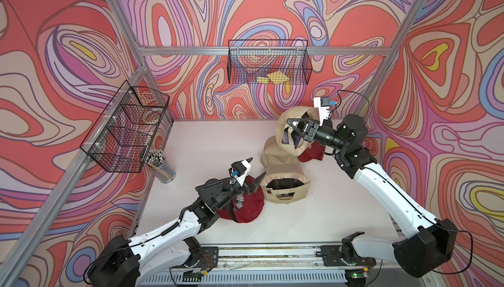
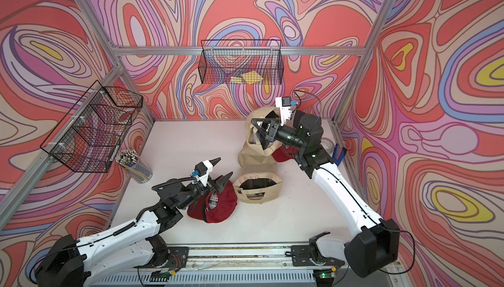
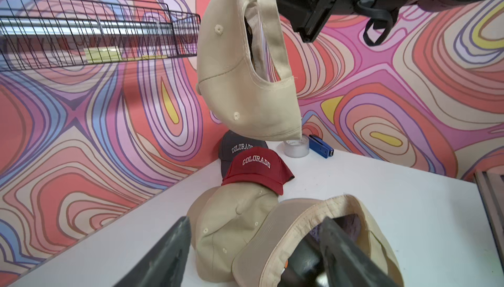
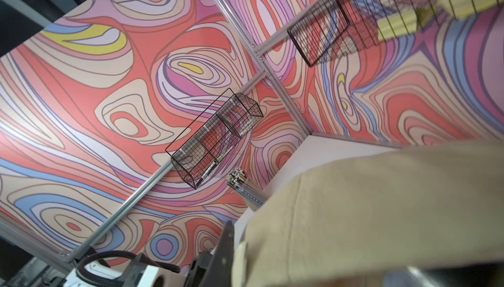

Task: Open the adjustable buckle of the baseball cap
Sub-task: Pick up the baseball cap from the center of the board.

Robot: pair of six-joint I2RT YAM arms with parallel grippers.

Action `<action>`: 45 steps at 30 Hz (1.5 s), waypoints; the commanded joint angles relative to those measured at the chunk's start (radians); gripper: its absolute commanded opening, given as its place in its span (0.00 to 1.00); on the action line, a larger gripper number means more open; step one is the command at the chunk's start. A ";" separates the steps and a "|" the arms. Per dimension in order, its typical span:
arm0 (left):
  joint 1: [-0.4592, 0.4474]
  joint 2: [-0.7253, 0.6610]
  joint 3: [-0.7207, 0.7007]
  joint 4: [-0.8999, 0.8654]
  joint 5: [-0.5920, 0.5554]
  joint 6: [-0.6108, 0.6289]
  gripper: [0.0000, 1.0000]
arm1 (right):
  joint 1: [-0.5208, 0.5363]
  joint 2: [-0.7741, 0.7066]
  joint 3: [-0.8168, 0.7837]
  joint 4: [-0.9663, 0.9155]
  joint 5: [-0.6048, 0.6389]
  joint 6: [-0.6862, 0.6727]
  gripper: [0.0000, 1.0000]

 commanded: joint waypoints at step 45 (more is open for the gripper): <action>0.310 0.229 0.631 -0.715 0.832 -0.014 0.87 | 0.159 0.119 0.210 -0.678 -0.317 -0.761 0.00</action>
